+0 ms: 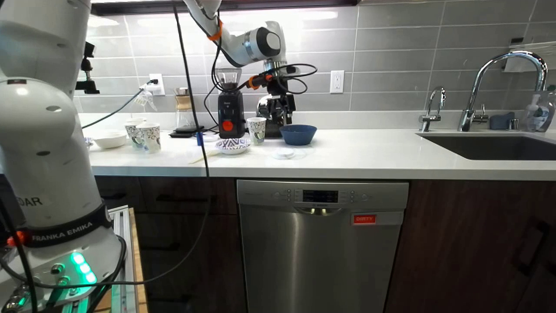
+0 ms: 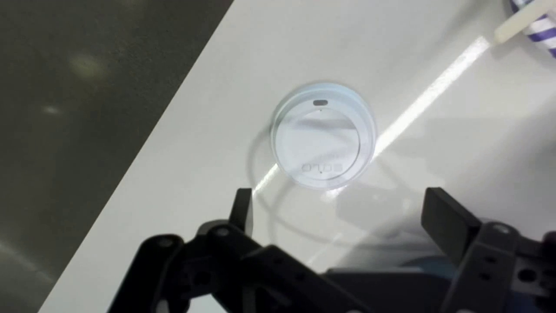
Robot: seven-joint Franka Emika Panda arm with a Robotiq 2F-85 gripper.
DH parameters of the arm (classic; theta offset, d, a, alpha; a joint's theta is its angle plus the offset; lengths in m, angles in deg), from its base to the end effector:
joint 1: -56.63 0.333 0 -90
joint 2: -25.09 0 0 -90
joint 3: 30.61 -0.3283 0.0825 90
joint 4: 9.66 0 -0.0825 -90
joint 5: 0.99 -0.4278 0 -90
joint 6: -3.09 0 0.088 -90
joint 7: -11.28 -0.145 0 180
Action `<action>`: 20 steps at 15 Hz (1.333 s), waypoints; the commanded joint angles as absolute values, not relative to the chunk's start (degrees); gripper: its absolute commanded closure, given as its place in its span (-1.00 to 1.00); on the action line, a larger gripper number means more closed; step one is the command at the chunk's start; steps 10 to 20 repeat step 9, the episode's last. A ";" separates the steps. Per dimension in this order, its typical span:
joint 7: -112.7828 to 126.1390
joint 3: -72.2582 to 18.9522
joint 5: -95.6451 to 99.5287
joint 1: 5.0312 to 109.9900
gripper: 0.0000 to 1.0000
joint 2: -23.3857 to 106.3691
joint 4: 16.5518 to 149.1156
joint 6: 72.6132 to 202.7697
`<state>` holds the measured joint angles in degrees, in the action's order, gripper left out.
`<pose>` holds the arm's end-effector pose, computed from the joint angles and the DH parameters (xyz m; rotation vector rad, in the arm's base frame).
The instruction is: Move the coffee cup lid to the right
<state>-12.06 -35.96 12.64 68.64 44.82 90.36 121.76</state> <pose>0.6629 0.1824 0.3293 2.9701 0.0098 0.0688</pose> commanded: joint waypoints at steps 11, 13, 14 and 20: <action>-1.56 -37.02 0.78 65.30 -1.00 24.91 107.28 126.02; -1.56 -37.02 0.78 65.30 -1.00 24.91 107.28 126.02; -1.56 -37.02 0.78 65.30 -1.00 24.91 107.28 126.02; -1.56 -37.02 0.78 65.30 -1.00 24.91 107.28 126.02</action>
